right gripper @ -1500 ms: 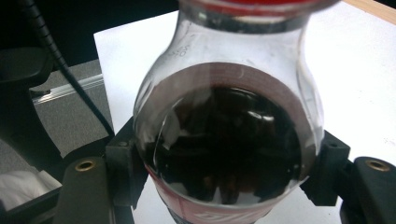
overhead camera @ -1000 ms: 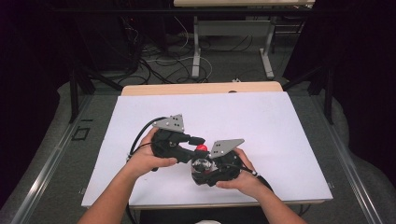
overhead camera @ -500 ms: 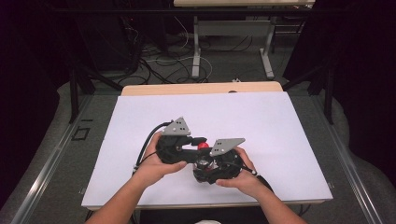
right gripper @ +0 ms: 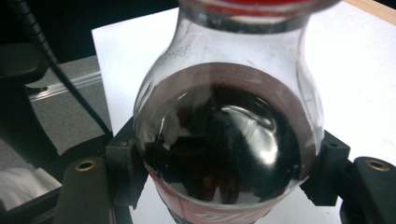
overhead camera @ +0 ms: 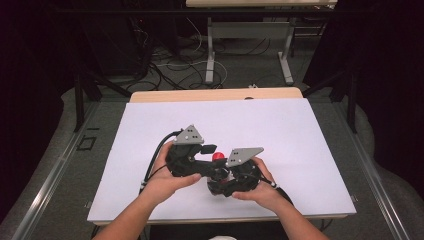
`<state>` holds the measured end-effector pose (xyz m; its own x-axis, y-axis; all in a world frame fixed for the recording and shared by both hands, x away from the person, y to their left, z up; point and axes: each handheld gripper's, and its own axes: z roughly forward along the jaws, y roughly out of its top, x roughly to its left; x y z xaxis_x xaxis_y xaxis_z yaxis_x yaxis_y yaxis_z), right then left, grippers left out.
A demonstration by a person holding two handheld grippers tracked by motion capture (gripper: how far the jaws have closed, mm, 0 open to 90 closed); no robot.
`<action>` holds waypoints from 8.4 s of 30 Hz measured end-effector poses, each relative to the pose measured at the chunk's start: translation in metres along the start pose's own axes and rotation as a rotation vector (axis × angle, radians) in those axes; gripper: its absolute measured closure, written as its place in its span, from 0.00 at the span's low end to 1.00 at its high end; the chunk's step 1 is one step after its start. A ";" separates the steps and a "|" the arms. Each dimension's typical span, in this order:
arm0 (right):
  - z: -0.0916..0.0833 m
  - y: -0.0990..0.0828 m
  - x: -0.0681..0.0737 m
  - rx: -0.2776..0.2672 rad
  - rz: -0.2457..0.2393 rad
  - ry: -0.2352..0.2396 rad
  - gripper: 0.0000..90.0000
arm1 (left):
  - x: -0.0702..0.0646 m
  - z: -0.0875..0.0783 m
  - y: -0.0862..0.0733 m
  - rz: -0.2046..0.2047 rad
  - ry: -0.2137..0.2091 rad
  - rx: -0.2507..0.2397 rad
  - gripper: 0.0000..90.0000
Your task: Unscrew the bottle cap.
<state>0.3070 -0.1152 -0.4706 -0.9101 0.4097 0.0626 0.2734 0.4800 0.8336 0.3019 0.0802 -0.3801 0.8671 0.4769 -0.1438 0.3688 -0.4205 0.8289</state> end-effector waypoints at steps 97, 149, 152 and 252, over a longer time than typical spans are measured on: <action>-0.002 0.002 0.003 -0.002 0.024 0.021 0.33 | 0.002 -0.014 0.006 0.036 -0.022 0.001 0.52; -0.002 0.003 0.004 -0.005 0.015 0.007 0.33 | -0.004 -0.008 0.004 0.006 -0.026 -0.001 0.53; -0.002 0.003 0.004 -0.015 0.011 0.014 0.33 | 0.000 -0.013 0.004 0.033 -0.067 -0.001 0.53; -0.008 -0.005 -0.019 -0.028 0.076 -0.123 0.33 | 0.057 -0.037 -0.021 -0.240 0.309 -0.035 0.68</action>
<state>0.3203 -0.1314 -0.4716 -0.8417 0.5366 0.0599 0.3297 0.4230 0.8440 0.3308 0.1447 -0.3856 0.6135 0.7710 -0.1709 0.5326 -0.2442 0.8104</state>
